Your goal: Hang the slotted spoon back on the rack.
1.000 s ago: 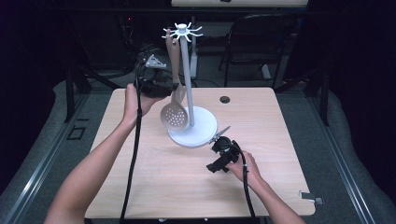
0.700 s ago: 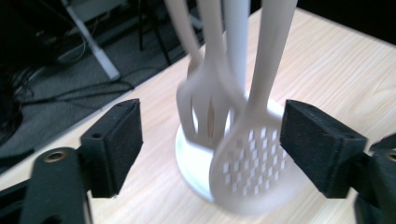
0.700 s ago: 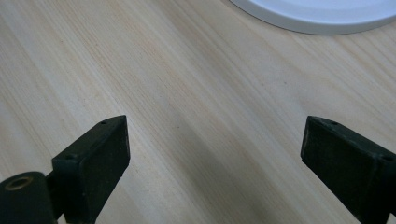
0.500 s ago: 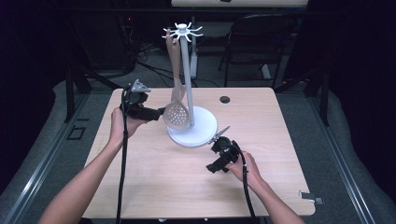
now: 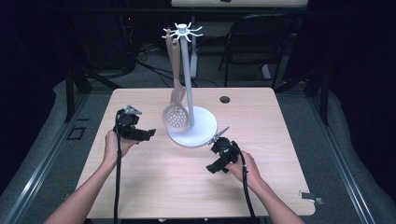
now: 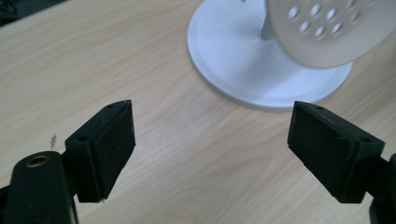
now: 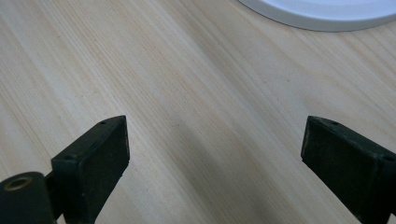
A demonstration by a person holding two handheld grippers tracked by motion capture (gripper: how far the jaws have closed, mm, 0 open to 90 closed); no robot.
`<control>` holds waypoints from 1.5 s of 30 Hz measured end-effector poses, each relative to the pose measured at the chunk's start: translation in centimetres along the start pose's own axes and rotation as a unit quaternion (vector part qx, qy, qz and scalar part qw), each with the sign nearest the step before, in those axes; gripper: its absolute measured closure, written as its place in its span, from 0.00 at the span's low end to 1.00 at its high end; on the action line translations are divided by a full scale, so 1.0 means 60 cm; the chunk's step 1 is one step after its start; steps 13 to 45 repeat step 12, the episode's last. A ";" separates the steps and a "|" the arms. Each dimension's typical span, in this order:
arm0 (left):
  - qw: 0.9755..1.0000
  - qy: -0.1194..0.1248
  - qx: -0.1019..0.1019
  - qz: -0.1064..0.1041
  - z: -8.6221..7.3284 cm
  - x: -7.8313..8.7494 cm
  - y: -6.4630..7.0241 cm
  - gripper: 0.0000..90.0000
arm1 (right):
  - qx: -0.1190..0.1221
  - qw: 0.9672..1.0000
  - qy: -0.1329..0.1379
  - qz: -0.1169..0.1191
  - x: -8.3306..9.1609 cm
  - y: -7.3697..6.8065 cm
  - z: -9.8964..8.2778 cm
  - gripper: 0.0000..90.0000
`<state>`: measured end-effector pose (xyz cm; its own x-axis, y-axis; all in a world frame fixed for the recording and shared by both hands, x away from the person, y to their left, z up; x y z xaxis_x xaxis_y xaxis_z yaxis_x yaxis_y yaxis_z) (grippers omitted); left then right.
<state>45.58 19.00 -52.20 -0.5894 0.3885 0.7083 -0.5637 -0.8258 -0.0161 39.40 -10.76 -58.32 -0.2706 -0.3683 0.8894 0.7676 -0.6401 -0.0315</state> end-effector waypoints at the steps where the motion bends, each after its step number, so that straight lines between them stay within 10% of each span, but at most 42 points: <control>1: 1.000 -0.003 0.001 0.001 -0.004 -0.003 -0.002 0.16 | 0.000 1.000 0.000 0.000 0.000 0.000 0.000 0.08; 12: 0.999 -0.035 0.028 0.010 -0.050 -0.039 -0.037 0.08 | 0.000 1.000 0.000 -0.008 0.002 0.008 -0.003 0.07; 45: 0.999 -0.035 0.028 0.010 -0.050 -0.039 -0.037 0.08 | 0.000 1.000 0.000 -0.008 0.002 0.008 -0.003 0.07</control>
Point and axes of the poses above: each handheld gripper's, and its own axes: x roughly backward along the jaws, z roughly out of its top, y roughly to its right, the point moved 6 cm from there along -x, roughly forward along the jaws, and after that the axes turned 2 degrees about y, right-handed, at the moved point
